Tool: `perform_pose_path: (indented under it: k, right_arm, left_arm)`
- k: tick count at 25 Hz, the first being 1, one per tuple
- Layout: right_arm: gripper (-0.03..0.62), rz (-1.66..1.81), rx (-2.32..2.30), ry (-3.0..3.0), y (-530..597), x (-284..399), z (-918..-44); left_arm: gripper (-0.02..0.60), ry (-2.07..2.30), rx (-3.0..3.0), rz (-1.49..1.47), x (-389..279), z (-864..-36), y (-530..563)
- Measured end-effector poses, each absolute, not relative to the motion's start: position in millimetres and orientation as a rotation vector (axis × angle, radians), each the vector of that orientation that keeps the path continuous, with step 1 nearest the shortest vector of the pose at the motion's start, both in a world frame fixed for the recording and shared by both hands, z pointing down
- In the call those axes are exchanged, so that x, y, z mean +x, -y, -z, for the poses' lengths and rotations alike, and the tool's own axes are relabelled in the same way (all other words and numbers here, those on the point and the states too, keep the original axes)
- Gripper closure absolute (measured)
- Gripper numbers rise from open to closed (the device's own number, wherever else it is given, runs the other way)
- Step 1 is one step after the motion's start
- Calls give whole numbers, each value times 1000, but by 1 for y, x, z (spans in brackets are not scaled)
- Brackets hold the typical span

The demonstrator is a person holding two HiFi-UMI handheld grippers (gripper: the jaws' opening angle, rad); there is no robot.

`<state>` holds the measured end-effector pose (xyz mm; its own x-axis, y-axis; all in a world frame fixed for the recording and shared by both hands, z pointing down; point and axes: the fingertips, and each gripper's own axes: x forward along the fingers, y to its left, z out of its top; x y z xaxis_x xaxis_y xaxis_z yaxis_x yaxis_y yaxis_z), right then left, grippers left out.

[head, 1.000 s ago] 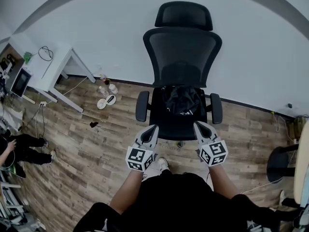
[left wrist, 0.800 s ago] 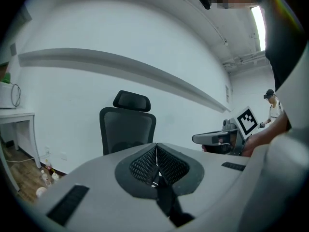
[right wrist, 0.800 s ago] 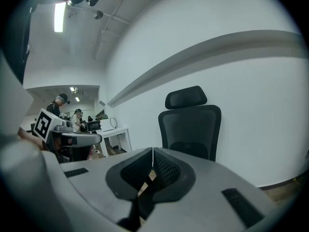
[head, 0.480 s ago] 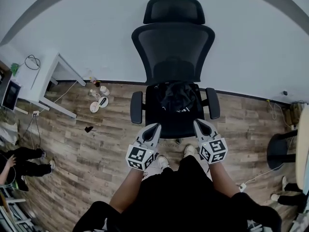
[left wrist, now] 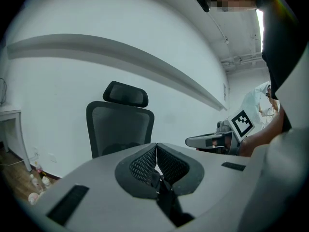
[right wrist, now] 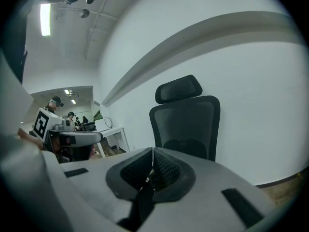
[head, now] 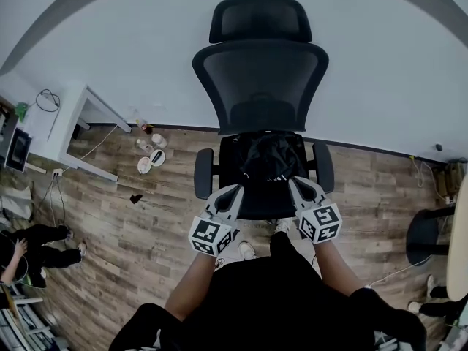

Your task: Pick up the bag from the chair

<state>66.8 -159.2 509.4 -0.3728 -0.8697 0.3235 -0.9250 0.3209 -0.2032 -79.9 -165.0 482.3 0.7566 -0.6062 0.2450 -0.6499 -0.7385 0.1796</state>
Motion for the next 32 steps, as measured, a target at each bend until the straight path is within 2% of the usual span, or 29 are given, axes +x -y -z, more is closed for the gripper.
perform_pose_path:
  k: [12, 24, 26, 27, 29, 30, 31, 32]
  right_arm:
    - [572, -516, 1492, 2563, 250, 98, -504]
    - [572, -632, 1336, 2469, 273, 115, -567]
    - [572, -632, 1315, 2424, 275, 114, -587]
    - [572, -636, 1308, 2402, 274, 114, -597]
    - [572, -690, 1298, 2380, 270, 112, -615]
    - [571, -743, 1283, 2377, 269, 110, -624]
    - [496, -804, 1259, 2372, 268, 108, -634]
    - [326, -857, 1232, 2361, 268, 107, -644]
  left_arm:
    - [560, 1076, 2668, -311, -33, -477, 237]
    - [558, 1083, 2570, -621, -31, -567, 275]
    - [523, 1054, 2557, -677, -31, -586, 278]
    - [465, 1030, 2551, -696, -30, -594, 278]
    - [426, 981, 2530, -712, -29, -610, 276]
    - [375, 959, 2516, -717, -29, -618, 276]
    - [324, 942, 2502, -728, -29, -626, 277]
    - [289, 931, 2490, -745, -29, -635, 279]
